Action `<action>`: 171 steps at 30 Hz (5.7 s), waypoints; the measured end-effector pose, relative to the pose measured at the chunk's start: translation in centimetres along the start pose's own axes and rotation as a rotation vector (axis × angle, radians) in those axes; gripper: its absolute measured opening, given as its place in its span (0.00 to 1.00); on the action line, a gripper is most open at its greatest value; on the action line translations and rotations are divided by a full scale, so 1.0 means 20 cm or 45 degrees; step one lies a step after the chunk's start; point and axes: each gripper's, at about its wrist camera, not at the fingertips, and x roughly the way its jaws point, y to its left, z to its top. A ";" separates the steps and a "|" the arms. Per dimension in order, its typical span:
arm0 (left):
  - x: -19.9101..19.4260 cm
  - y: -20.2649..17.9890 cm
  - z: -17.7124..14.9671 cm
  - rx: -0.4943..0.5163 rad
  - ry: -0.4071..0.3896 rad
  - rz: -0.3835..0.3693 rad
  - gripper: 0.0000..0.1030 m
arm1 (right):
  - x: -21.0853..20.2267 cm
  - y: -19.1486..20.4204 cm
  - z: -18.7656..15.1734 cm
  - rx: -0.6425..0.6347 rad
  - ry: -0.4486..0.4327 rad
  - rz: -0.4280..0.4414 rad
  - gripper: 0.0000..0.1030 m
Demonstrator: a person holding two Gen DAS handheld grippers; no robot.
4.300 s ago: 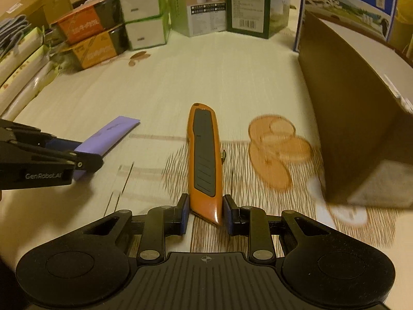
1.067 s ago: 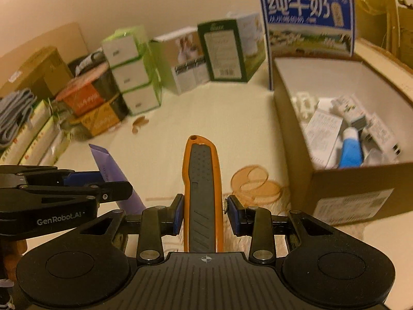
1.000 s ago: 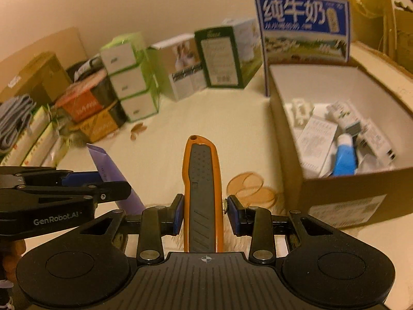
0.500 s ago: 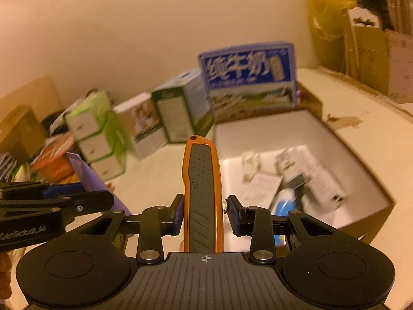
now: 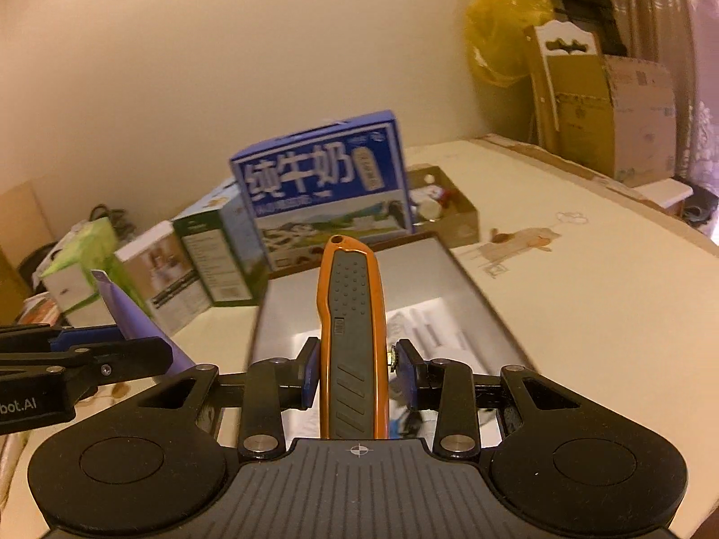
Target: Organize rigid objects
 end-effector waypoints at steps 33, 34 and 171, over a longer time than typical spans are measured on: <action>0.78 0.17 -0.01 -0.049 0.328 0.139 0.31 | 0.55 -0.16 -0.03 0.046 0.225 -0.018 0.31; 0.78 0.18 0.00 -0.043 0.324 0.147 0.31 | 0.56 -0.15 -0.03 0.049 0.226 -0.015 0.32; -1.41 0.25 -1.17 -0.250 0.217 0.521 0.70 | -0.82 0.98 -1.01 -0.180 0.445 0.248 0.73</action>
